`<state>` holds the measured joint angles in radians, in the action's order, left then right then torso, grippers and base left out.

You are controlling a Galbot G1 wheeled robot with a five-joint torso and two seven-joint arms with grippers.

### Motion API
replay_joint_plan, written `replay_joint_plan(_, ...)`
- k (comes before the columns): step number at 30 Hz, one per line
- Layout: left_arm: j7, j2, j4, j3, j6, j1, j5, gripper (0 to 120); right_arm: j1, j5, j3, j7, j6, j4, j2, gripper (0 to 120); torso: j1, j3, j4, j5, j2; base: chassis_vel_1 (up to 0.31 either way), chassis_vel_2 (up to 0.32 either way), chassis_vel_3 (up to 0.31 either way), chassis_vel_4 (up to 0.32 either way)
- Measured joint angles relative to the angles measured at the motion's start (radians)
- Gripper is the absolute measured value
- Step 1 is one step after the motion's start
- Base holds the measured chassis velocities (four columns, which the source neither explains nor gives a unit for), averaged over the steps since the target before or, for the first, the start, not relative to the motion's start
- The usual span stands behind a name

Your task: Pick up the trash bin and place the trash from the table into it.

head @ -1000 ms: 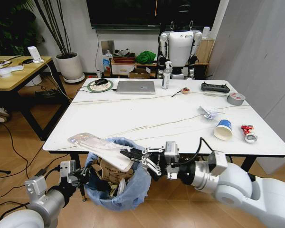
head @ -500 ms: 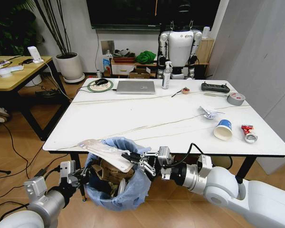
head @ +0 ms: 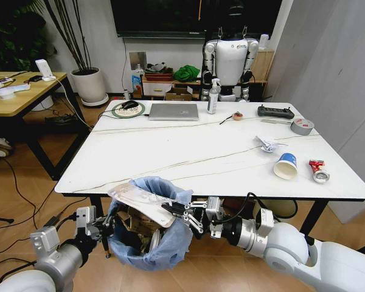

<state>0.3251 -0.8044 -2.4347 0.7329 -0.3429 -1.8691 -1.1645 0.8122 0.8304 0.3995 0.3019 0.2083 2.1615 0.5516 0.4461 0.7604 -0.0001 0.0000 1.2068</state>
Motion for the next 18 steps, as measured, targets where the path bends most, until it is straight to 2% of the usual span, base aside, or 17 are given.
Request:
replay_joint_plan(4, 0.001, 0.002, 0.000, 0.001, -0.001, 0.000, 0.000, 0, 0.005, -0.007, -0.007, 0.002, 0.003, 0.000, -0.004, 20, 0.000, 0.000, 0.0000, 0.0000, 0.000, 0.000, 0.000, 0.000, 0.000)
replay_joint_plan(7, 0.001, 0.004, 0.000, 0.002, -0.001, 0.000, -0.001, 0, 0.007, -0.010, -0.008, 0.003, 0.004, 0.000, -0.005, 26, 0.000, 0.000, 0.0001, 0.0000, 0.000, 0.000, 0.000, 0.000, 0.000)
replay_joint_plan(12, 0.005, 0.008, 0.001, 0.002, -0.002, 0.002, -0.005, 0, 0.004, -0.010, -0.012, 0.004, 0.005, 0.001, -0.005, 50, 0.000, 0.000, 0.0000, 0.0000, 0.000, 0.000, 0.000, 0.000, 0.000)
replay_joint_plan(13, 0.005, 0.008, 0.001, 0.002, -0.002, 0.002, -0.005, 0, 0.004, -0.010, -0.012, 0.004, 0.005, 0.001, -0.005, 50, 0.000, 0.000, 0.0000, 0.0000, 0.000, 0.000, 0.000, 0.000, 0.000)
replay_joint_plan(18, 0.006, 0.005, 0.002, 0.000, -0.003, -0.001, -0.006, 0, 0.002, -0.007, -0.048, -0.023, 0.006, 0.002, 0.007, 72, 0.000, 0.000, 0.0000, 0.0001, 0.000, 0.000, 0.000, 0.000, 0.000)
